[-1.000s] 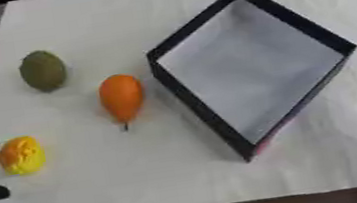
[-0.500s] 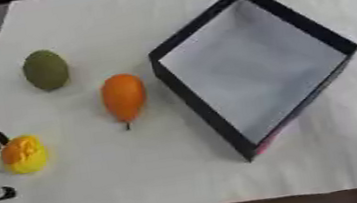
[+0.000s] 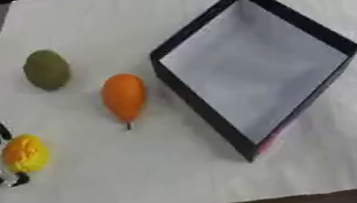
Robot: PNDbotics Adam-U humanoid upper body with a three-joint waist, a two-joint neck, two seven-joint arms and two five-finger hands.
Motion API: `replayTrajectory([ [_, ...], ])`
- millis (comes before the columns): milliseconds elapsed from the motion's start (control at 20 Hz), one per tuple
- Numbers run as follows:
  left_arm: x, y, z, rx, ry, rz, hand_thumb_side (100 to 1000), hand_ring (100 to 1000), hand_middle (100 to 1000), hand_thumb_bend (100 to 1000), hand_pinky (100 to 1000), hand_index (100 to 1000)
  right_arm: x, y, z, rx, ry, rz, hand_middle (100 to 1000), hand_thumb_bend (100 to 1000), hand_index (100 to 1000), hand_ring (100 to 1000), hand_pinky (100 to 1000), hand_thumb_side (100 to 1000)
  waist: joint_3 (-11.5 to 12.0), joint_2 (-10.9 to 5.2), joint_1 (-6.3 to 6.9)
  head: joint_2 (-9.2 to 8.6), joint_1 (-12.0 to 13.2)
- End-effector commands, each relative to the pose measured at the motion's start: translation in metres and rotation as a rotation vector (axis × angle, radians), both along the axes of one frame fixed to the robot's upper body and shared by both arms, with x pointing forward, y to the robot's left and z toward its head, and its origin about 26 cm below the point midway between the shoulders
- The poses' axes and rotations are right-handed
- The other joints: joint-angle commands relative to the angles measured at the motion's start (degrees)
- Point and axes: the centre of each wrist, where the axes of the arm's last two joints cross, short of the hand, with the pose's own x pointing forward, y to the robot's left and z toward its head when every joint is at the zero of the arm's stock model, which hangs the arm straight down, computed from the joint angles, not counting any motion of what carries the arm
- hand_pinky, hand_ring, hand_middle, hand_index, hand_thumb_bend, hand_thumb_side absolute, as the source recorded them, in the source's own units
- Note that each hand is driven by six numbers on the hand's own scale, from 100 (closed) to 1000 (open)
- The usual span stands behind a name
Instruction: Pick up objects on the table and place them in the box.
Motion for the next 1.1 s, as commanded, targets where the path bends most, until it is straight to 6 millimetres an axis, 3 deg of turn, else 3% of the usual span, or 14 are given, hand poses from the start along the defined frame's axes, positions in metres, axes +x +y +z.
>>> replayTrajectory([
  [50,0.004,-0.002,0.005,0.021,-0.067,0.006,235,505,530,666,526,674,0.000,-0.001,0.007,-0.017,-0.021,-0.001,734,380,881,757,812,311,0.0,-1.30,0.53,-0.03,0.1],
  [150,0.005,-0.006,0.002,0.016,-0.084,0.001,136,473,496,584,490,632,0.000,-0.001,0.007,-0.015,-0.022,-0.002,735,378,881,756,812,311,-0.1,-1.30,0.51,-0.03,0.1],
  [300,0.006,-0.009,-0.003,0.003,-0.081,-0.004,100,421,434,316,433,549,0.000,-0.002,0.007,-0.010,-0.025,-0.007,735,377,881,756,812,310,-0.1,-1.33,0.49,-0.03,0.1],
  [500,0.004,-0.010,0.001,-0.029,-0.082,-0.007,100,392,401,280,406,516,-0.001,-0.002,0.007,-0.008,-0.024,-0.010,735,376,882,756,813,310,-0.1,-1.45,0.52,-0.03,0.1],
  [600,0.001,-0.012,0.014,-0.051,-0.111,-0.022,100,391,401,268,398,516,-0.001,-0.002,0.007,-0.010,-0.023,-0.010,735,375,881,756,813,311,0.0,-1.50,0.51,-0.03,-0.1],
  [700,-0.006,-0.021,0.044,-0.086,-0.193,-0.068,100,391,406,250,384,524,-0.001,-0.004,0.007,-0.015,-0.023,-0.014,735,375,881,756,813,310,0.2,-1.59,0.49,-0.03,-0.6],
  [950,-0.029,-0.060,0.147,-0.182,-0.560,-0.244,100,381,405,242,363,522,-0.003,-0.008,0.009,-0.014,-0.036,-0.030,736,380,881,756,813,298,0.9,-2.20,0.45,-0.03,-1.3],
  [1100,-0.031,-0.092,0.187,-0.266,-0.681,-0.366,100,380,399,223,367,525,-0.004,-0.011,0.014,0.000,-0.063,-0.048,740,394,882,761,814,287,1.3,-2.74,0.65,-0.03,-1.5],
])
